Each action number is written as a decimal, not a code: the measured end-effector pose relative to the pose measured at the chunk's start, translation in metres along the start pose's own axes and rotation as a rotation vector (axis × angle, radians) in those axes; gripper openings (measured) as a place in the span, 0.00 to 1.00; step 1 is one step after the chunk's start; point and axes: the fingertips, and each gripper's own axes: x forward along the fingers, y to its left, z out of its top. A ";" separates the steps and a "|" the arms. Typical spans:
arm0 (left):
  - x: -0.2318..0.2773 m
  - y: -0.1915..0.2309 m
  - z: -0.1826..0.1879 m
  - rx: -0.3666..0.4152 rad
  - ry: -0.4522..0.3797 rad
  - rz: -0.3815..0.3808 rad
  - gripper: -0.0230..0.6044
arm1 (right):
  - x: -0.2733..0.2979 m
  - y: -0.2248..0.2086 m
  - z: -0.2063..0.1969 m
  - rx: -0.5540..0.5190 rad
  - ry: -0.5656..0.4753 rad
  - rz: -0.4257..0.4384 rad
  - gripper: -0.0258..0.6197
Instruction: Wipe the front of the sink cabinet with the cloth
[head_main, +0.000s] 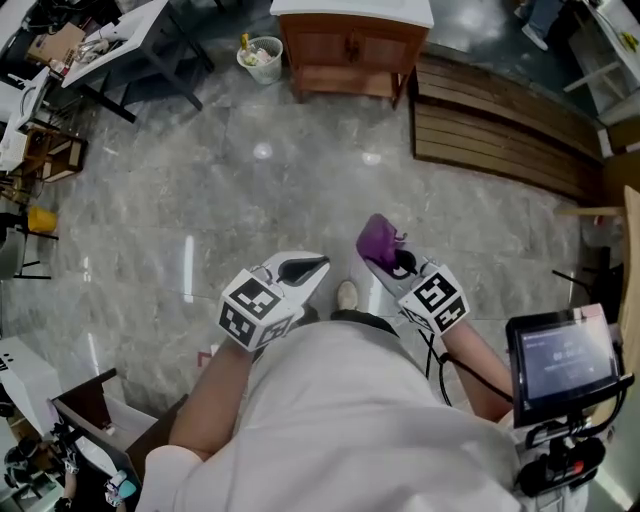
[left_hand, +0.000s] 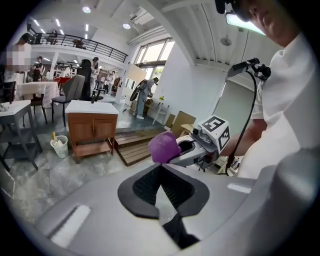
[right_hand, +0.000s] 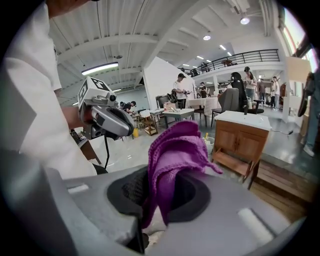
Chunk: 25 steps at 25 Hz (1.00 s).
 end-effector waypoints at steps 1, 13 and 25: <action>0.004 0.005 0.004 -0.003 0.001 -0.003 0.05 | 0.003 -0.010 0.002 0.002 0.001 -0.005 0.17; 0.034 0.195 0.056 -0.024 -0.001 -0.085 0.05 | 0.131 -0.141 0.076 0.039 0.064 -0.092 0.17; 0.032 0.402 0.131 0.043 0.067 -0.178 0.05 | 0.326 -0.263 0.209 -0.008 0.115 -0.075 0.17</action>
